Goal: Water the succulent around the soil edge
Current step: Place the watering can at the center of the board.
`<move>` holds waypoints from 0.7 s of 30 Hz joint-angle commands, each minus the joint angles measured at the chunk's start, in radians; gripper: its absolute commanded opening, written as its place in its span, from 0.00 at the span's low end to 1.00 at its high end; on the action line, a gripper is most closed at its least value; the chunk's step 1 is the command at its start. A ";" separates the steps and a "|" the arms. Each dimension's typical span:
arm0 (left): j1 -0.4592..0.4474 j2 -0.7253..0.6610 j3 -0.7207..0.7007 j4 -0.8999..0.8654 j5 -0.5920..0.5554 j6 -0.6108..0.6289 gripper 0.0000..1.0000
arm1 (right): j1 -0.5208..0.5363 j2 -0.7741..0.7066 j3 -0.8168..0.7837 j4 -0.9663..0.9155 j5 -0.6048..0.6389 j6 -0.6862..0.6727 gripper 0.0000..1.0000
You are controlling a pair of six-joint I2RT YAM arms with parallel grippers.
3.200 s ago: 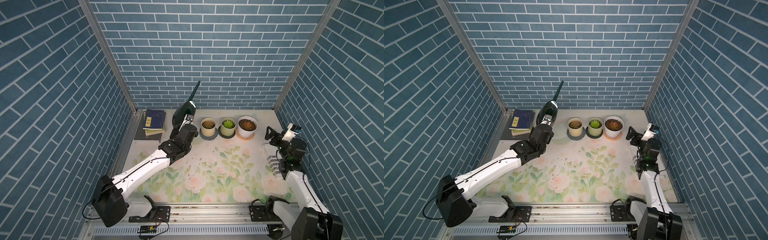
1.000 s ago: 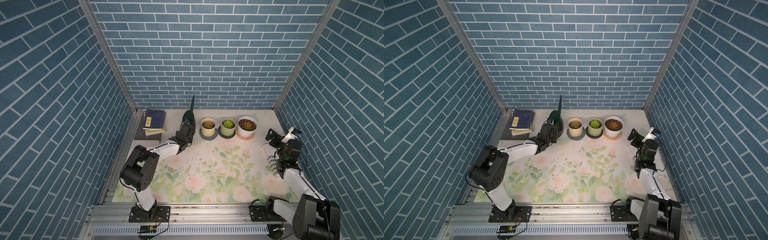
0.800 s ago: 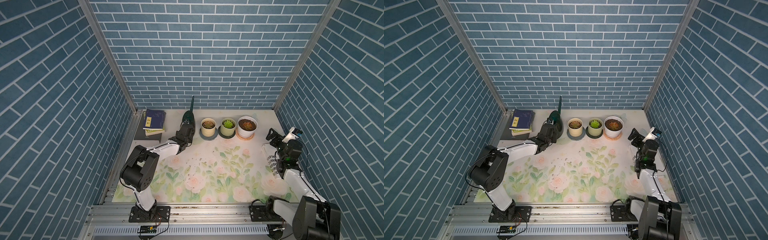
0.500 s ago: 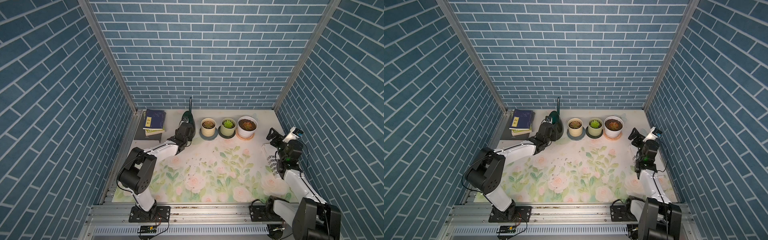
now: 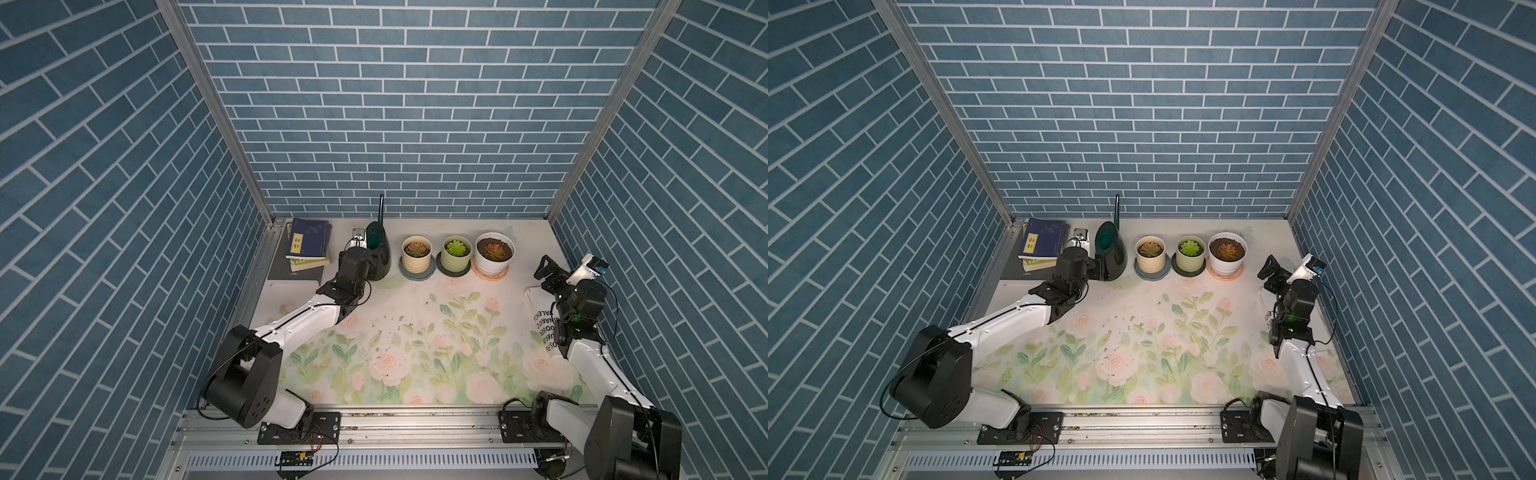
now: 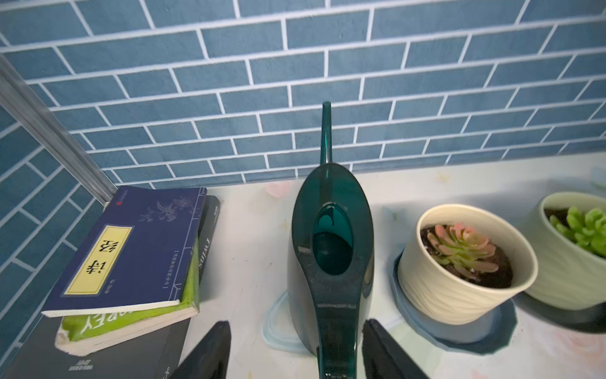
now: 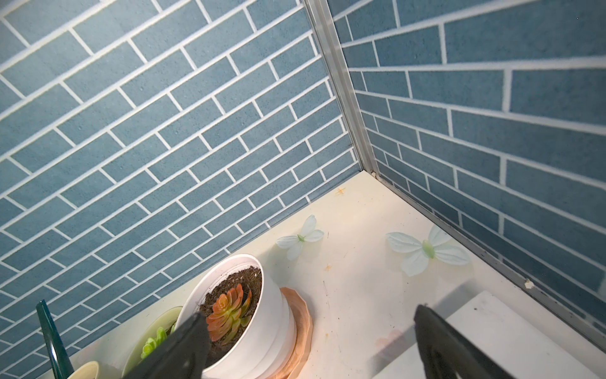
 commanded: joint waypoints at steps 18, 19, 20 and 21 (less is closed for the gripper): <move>0.381 -0.045 -0.388 0.482 0.177 0.068 1.00 | 0.006 -0.034 -0.203 0.209 0.361 -0.133 1.00; 0.399 -0.025 -0.392 0.497 0.198 0.072 1.00 | 0.006 -0.028 -0.217 0.223 0.388 -0.148 1.00; 0.413 -0.007 -0.399 0.512 0.221 0.082 1.00 | 0.005 -0.017 -0.227 0.229 0.409 -0.160 1.00; 0.427 0.012 -0.410 0.541 0.240 0.089 1.00 | 0.005 -0.006 -0.236 0.234 0.424 -0.176 0.99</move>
